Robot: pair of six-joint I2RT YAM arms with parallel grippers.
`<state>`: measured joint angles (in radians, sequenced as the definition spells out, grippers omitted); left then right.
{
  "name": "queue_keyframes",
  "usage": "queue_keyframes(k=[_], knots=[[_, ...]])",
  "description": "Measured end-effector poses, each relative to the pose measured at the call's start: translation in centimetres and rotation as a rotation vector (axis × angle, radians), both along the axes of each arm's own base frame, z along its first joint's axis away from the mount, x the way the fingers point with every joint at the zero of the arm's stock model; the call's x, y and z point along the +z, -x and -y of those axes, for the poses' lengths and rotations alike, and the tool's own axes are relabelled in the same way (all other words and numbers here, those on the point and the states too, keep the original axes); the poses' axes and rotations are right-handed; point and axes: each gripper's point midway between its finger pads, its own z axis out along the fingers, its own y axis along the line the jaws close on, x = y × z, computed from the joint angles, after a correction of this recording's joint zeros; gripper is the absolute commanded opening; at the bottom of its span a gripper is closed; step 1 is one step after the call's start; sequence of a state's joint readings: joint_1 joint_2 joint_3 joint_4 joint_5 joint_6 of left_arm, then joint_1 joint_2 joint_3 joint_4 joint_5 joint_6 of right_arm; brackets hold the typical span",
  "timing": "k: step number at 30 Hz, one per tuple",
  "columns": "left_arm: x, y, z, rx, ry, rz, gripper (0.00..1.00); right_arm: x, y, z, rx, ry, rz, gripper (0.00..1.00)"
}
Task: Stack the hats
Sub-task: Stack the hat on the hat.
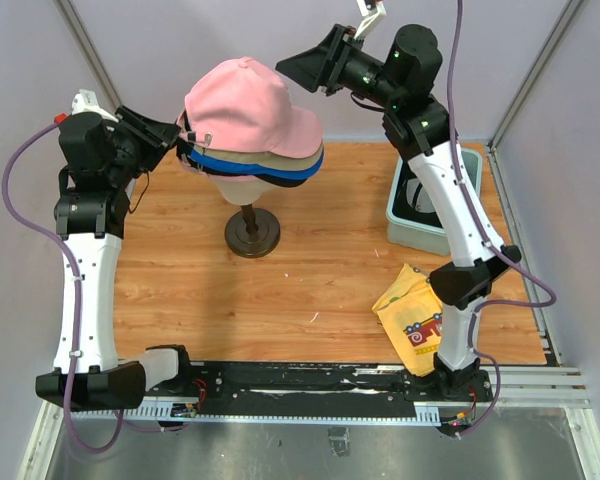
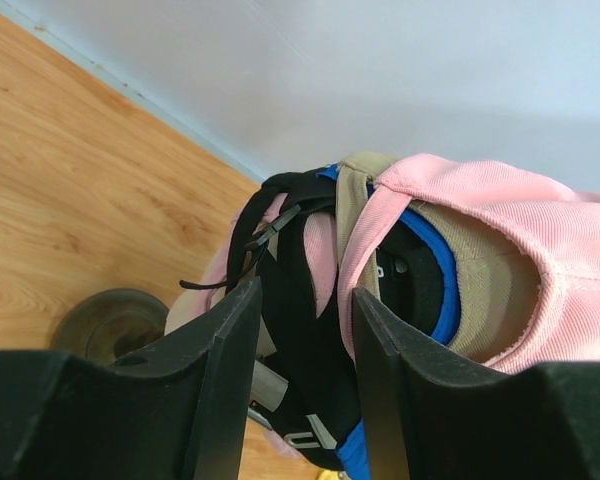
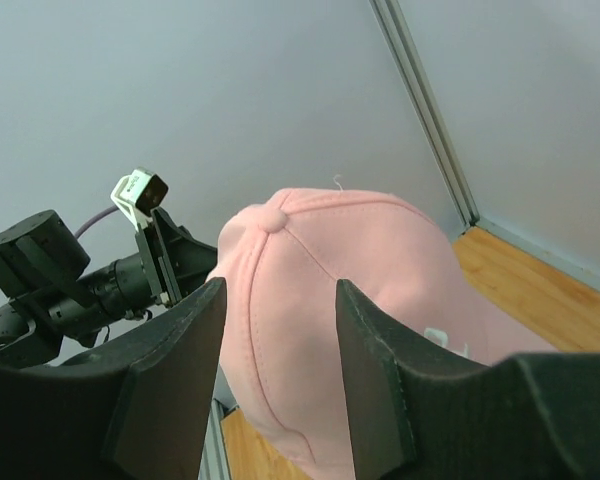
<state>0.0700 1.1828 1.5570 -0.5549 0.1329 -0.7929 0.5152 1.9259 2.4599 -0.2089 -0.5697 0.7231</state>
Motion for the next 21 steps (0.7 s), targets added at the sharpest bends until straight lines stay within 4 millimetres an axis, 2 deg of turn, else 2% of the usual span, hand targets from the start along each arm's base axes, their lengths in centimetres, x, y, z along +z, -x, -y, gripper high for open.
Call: queue_keyframes(k=[5, 9, 12, 16, 21], knots=[[-0.3, -0.2, 0.0, -0.001, 0.001, -0.002, 0.43, -0.1, -0.4, -2.5, 0.024, -0.013, 0.051, 0.49], [-0.6, -0.3, 0.0, -0.003, 0.001, 0.002, 0.41, -2.3, -0.5, -5.7, 0.058, 0.017, 0.06, 0.49], [-0.8, -0.4, 0.0, -0.001, -0.001, 0.005, 0.39, -3.2, -0.8, -7.2, 0.065, 0.025, 0.08, 0.49], [-1.1, -0.5, -0.1, -0.001, -0.003, 0.011, 0.37, -3.2, -0.7, -7.7, 0.057, 0.037, 0.118, 0.48], [-1.3, -0.6, -0.2, 0.003, -0.005, 0.029, 0.34, -4.1, -0.4, -8.5, 0.042, 0.086, 0.165, 0.48]])
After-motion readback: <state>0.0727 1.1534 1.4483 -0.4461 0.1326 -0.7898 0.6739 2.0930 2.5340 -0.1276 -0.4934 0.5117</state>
